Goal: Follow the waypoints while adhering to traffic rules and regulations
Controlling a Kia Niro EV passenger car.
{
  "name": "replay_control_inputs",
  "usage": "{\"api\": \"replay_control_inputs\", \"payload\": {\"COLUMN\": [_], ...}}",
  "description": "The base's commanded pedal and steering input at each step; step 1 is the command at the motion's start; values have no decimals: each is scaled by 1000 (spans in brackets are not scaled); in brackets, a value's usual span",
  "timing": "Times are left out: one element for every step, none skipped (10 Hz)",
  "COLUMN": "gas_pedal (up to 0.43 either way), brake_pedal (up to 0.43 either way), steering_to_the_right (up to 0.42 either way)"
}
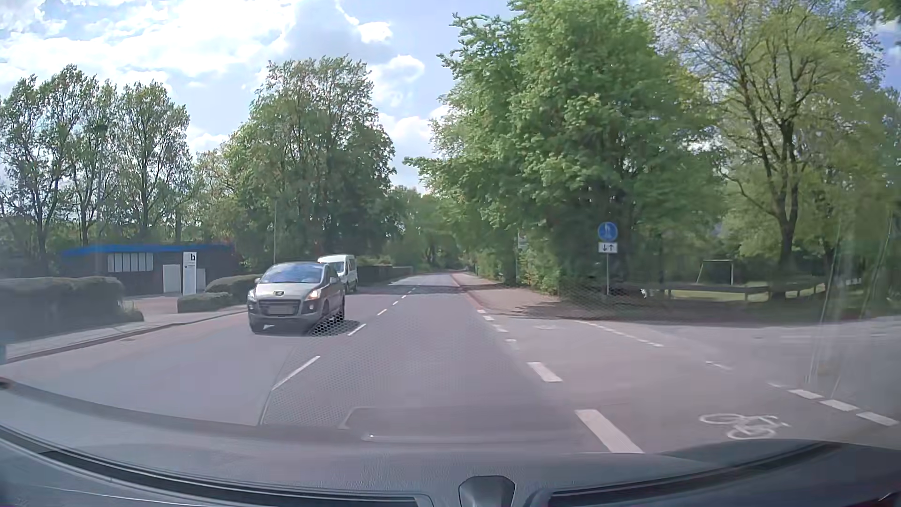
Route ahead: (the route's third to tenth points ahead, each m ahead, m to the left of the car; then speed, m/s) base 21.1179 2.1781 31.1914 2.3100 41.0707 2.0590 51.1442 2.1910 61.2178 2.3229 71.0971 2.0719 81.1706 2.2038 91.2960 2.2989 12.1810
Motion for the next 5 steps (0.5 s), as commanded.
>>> {"api": "replay_control_inputs", "payload": {"gas_pedal": [67,67,67,67,67], "brake_pedal": [0,0,0,0,0], "steering_to_the_right": [-3,-3,-3,-3,-3]}}
